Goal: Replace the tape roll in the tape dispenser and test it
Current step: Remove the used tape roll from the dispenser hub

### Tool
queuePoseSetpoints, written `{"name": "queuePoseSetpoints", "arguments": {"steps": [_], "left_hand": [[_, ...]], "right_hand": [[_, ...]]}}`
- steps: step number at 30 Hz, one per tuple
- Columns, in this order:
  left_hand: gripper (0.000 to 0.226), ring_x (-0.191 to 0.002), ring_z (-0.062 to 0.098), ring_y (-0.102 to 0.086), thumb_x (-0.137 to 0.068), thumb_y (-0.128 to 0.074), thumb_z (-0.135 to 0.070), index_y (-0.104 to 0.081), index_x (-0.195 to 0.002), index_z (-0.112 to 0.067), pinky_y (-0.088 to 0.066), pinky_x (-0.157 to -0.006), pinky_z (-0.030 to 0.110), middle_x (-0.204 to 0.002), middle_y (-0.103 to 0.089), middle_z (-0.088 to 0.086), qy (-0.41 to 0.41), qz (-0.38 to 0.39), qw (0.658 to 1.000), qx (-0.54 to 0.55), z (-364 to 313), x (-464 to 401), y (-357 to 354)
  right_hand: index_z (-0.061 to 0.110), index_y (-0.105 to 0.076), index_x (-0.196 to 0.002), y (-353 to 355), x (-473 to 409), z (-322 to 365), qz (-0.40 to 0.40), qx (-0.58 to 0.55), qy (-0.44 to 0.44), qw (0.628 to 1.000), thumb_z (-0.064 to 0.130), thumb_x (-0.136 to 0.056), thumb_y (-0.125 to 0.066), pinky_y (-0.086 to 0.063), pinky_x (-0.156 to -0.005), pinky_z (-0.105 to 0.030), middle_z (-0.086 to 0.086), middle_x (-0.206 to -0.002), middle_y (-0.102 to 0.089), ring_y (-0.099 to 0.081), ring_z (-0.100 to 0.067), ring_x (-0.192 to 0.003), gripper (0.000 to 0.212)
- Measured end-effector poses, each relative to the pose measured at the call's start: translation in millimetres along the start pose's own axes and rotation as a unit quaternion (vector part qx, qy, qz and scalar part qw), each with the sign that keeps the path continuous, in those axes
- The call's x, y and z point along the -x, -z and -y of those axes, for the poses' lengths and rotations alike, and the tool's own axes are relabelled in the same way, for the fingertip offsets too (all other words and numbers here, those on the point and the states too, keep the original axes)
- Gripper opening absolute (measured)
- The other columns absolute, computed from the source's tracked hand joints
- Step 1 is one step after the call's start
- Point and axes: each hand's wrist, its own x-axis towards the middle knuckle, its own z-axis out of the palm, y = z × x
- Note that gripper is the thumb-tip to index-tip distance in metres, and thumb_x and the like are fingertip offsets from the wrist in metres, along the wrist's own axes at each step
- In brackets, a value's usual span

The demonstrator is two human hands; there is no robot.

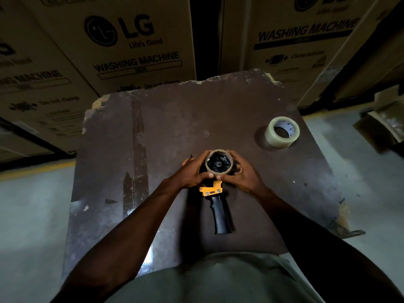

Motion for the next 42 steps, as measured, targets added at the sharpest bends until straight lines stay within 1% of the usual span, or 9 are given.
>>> {"name": "queuePoseSetpoints", "arguments": {"steps": [4, 10, 20, 23, 28, 31, 35, 38, 42], "left_hand": [[0.068, -0.130, 0.010, -0.049, -0.082, -0.066, -0.046, -0.032, -0.140, -0.038, -0.035, -0.109, 0.056, -0.136, -0.055, -0.012, -0.001, 0.008, 1.000, 0.013, 1, 0, -2], [0.070, -0.140, 0.013, -0.037, -0.086, -0.058, -0.049, -0.023, -0.146, -0.040, -0.001, -0.114, 0.065, -0.146, -0.046, -0.015, 0.033, 0.006, 0.999, -0.033, -3, 4, -1], [0.075, -0.144, 0.012, -0.030, -0.085, -0.056, -0.060, -0.014, -0.147, -0.049, 0.003, -0.113, 0.066, -0.152, -0.039, -0.017, 0.056, 0.007, 0.998, -0.008, -12, 6, 3], [0.078, -0.147, 0.013, -0.025, -0.084, -0.059, -0.063, -0.016, -0.147, -0.049, -0.005, -0.115, 0.067, -0.151, -0.039, -0.018, 0.036, 0.024, 0.999, 0.032, -12, 3, 3], [0.076, -0.151, 0.012, 0.000, -0.087, -0.061, -0.054, -0.018, -0.148, -0.045, 0.025, -0.110, 0.057, -0.158, -0.030, -0.012, 0.056, -0.002, 0.998, -0.038, -19, 10, 4], [0.077, -0.151, 0.011, 0.000, -0.085, -0.062, -0.055, -0.018, -0.147, -0.047, 0.022, -0.113, 0.054, -0.157, -0.032, -0.012, 0.036, -0.013, 0.997, -0.069, -24, 14, 5], [0.079, -0.151, 0.012, -0.005, -0.083, -0.066, -0.052, -0.023, -0.149, -0.043, 0.016, -0.117, 0.053, -0.155, -0.038, -0.006, 0.002, -0.042, 0.994, -0.097, -35, 17, 2], [0.075, -0.150, 0.013, -0.010, -0.085, -0.066, -0.048, -0.031, -0.149, -0.034, 0.009, -0.119, 0.051, -0.154, -0.038, -0.002, -0.004, -0.073, 0.994, -0.085, -40, 20, -6], [0.075, -0.148, 0.011, -0.019, -0.079, -0.061, -0.054, -0.040, -0.145, -0.027, 0.004, -0.120, 0.051, -0.151, -0.042, -0.005, 0.005, -0.091, 0.995, -0.049, -37, 25, -22]], "right_hand": [[0.036, -0.055, -0.130, 0, 3, 2, -0.008, 0.000, 0.004, 1.000, 0.028, -0.068, -0.093, -0.053, -0.100, -0.052, 0.005, -0.126, -0.068, -0.066, -0.016, -0.117, 0.073], [0.036, -0.054, -0.132, 1, 4, 5, -0.021, 0.012, 0.013, 1.000, 0.033, -0.068, -0.093, -0.053, -0.099, -0.052, 0.005, -0.127, -0.068, -0.066, -0.016, -0.117, 0.075], [0.050, -0.051, -0.126, 1, 7, 10, -0.050, -0.006, 0.023, 0.998, 0.032, -0.066, -0.093, -0.053, -0.102, -0.047, 0.011, -0.126, -0.067, -0.065, -0.012, -0.118, 0.075], [0.044, -0.049, -0.131, -1, 6, 14, -0.056, 0.003, 0.031, 0.998, 0.034, -0.067, -0.093, -0.050, -0.104, -0.051, 0.004, -0.129, -0.066, -0.063, -0.017, -0.122, 0.078], [0.058, -0.042, -0.121, 0, 10, 15, -0.067, 0.050, 0.021, 0.996, 0.045, -0.061, -0.093, -0.051, -0.102, -0.047, 0.014, -0.124, -0.065, -0.062, -0.007, -0.119, 0.080], [0.057, -0.039, -0.129, 5, 13, 18, -0.050, 0.104, 0.019, 0.993, 0.049, -0.060, -0.089, -0.046, -0.107, -0.045, 0.016, -0.130, -0.062, -0.058, -0.006, -0.124, 0.085], [0.026, -0.034, -0.149, 13, 20, 18, -0.045, 0.180, 0.056, 0.981, 0.057, -0.062, -0.084, -0.029, -0.118, -0.047, 0.005, -0.148, -0.053, -0.047, -0.011, -0.138, 0.105], [0.021, -0.040, -0.148, 24, 34, 19, -0.073, 0.186, 0.056, 0.978, 0.044, -0.063, -0.088, -0.031, -0.116, -0.036, 0.005, -0.149, -0.050, -0.047, -0.016, -0.137, 0.100], [0.023, -0.040, -0.148, 49, 61, 5, -0.130, 0.180, 0.016, 0.975, 0.041, -0.062, -0.089, -0.038, -0.114, -0.042, 0.003, -0.148, -0.050, -0.047, -0.020, -0.136, 0.101]]}}
